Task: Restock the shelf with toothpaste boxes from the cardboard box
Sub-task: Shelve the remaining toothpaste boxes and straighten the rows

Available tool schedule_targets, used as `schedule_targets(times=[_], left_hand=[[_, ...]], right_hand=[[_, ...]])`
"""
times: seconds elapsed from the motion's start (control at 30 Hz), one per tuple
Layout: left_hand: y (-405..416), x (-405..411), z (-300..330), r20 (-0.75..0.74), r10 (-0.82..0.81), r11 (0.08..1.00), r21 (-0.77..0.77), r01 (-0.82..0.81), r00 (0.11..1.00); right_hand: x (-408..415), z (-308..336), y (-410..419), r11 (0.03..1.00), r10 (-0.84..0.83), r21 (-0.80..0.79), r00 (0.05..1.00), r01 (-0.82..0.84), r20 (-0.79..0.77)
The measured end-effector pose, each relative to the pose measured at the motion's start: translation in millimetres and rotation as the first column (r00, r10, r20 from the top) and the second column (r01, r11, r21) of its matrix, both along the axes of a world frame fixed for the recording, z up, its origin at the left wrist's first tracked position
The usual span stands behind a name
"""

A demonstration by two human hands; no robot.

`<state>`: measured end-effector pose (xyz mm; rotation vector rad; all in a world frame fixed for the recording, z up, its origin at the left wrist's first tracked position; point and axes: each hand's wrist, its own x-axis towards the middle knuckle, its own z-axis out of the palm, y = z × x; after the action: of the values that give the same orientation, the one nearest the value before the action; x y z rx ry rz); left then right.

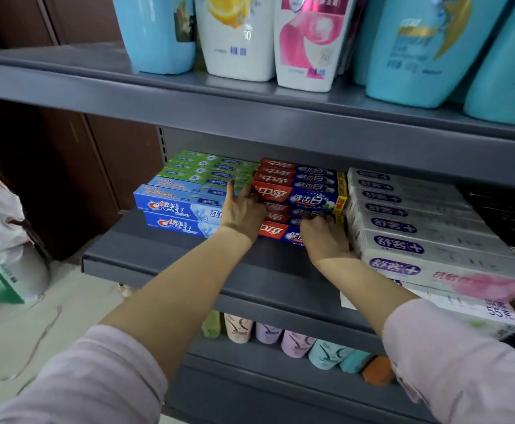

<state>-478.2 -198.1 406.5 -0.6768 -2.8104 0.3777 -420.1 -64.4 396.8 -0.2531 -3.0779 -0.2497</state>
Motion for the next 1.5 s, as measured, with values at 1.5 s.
schedule_targets(times=[1.5], left_hand=[[-176.6,-58.2,-24.0,0.407,-0.051,0.338,0.866,-0.368,0.912]], right_hand=[[-23.2,-13.2,-132.8,0.808,-0.143,-0.59,0.968,-0.007,-0.208]])
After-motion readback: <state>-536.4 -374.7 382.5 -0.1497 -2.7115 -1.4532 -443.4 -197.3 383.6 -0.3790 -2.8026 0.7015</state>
